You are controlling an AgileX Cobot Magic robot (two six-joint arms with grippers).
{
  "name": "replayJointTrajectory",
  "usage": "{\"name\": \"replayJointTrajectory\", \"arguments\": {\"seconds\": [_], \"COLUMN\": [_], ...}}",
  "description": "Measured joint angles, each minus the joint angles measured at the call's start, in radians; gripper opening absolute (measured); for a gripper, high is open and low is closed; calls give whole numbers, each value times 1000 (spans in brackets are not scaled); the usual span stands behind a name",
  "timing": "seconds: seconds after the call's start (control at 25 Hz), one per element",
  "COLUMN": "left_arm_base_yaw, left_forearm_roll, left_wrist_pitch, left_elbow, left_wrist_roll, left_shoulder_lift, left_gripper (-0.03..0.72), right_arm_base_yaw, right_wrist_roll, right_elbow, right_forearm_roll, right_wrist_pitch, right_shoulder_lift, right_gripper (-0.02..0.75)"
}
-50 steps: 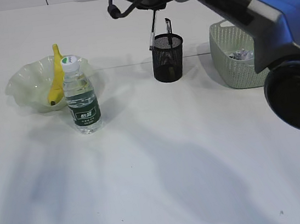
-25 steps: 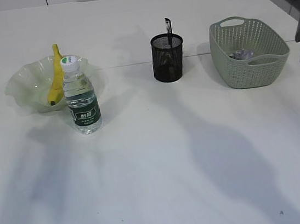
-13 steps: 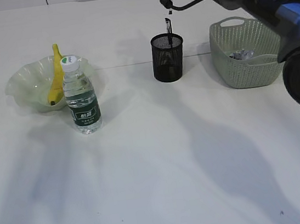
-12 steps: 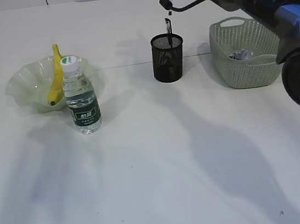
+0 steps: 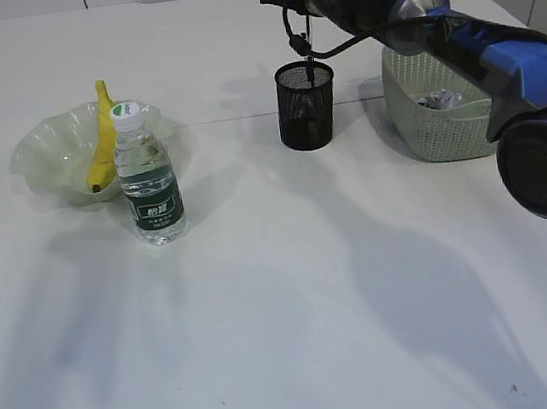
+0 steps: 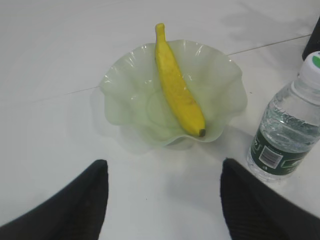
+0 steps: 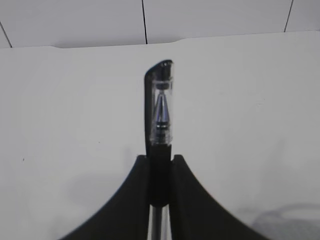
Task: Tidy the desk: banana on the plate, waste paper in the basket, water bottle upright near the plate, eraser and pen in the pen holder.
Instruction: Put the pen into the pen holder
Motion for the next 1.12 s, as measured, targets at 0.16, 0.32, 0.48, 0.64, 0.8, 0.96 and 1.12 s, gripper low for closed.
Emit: {"name": "replayJointTrajectory", "arguments": {"seconds": [0.16, 0.32, 0.48, 0.64, 0.8, 0.96, 1.12], "left_arm_base_yaw": [0, 0, 0, 0, 0, 0, 0], "left_forearm_roll": [0, 0, 0, 0, 0, 0, 0], "left_wrist_pitch": [-1, -1, -1, -2, -4, -4, -4], "left_elbow": [0, 0, 0, 0, 0, 0, 0], "left_wrist_roll": [4, 4, 10, 12, 12, 12, 16], "left_shoulder_lift": [0, 0, 0, 0, 0, 0, 0], "left_gripper": [496, 496, 496, 496, 496, 496, 496], "right_arm_base_yaw": [0, 0, 0, 0, 0, 0, 2], "right_wrist_roll": [-1, -1, -1, -1, -2, -2, -2], "right_elbow": [0, 0, 0, 0, 0, 0, 0], "right_forearm_roll": [0, 14, 21, 25, 25, 25, 26], "right_wrist_pitch": [0, 0, 8, 26, 32, 38, 45], "right_shoulder_lift": [11, 33, 45, 56, 56, 56, 56], "right_gripper": [50, 50, 50, 50, 50, 50, 50]}}
